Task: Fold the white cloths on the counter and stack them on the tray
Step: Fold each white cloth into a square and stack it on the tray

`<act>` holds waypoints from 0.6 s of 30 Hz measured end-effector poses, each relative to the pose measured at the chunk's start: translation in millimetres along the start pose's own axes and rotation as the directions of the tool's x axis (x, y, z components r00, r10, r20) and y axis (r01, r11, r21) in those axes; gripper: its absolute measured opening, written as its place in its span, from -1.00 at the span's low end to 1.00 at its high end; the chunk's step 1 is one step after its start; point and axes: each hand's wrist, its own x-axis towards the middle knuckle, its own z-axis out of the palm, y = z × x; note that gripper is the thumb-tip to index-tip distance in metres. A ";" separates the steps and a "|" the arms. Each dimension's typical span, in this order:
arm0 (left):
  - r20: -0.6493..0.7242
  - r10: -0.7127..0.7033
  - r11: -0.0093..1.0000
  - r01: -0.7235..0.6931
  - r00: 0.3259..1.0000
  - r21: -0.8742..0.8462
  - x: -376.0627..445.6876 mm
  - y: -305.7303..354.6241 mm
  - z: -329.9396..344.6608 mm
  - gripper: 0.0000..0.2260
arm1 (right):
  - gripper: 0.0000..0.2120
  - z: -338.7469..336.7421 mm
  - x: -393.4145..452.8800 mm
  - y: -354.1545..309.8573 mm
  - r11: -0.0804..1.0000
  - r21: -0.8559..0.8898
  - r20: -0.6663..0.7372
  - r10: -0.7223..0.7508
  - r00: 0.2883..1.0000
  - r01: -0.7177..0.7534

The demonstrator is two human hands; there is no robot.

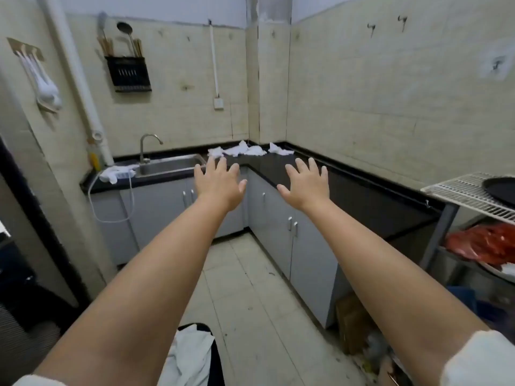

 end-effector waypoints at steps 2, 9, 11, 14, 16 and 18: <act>0.056 -0.006 1.000 0.005 0.998 0.020 21.9 4.2 23.7 -0.53 | -0.44 18.7 19.6 4.6 1.000 -0.026 0.022 0.012 1.000 -0.012; 0.169 -0.031 1.000 0.030 0.985 0.008 147.2 23.5 129.4 -0.53 | -0.42 114.3 149.4 53.0 0.999 -0.036 0.060 0.003 0.998 -0.001; 0.175 -0.050 0.999 0.050 0.983 0.005 196.9 29.0 146.2 -0.54 | -0.42 133.0 200.7 67.1 1.000 -0.025 0.068 -0.018 0.998 0.019; 0.170 -0.079 0.997 0.080 0.982 0.001 270.5 33.5 165.6 -0.54 | -0.42 153.6 279.7 80.6 0.998 -0.003 0.040 -0.066 0.997 0.066; 0.179 -0.103 0.995 0.102 0.979 0.014 312.8 29.1 179.2 -0.54 | -0.42 167.5 328.4 81.6 0.996 0.017 0.035 -0.094 0.995 0.093; 0.182 -0.143 0.990 0.142 0.973 0.018 351.9 17.5 195.4 -0.54 | -0.43 186.0 373.5 77.2 0.991 0.037 0.047 -0.127 0.991 0.125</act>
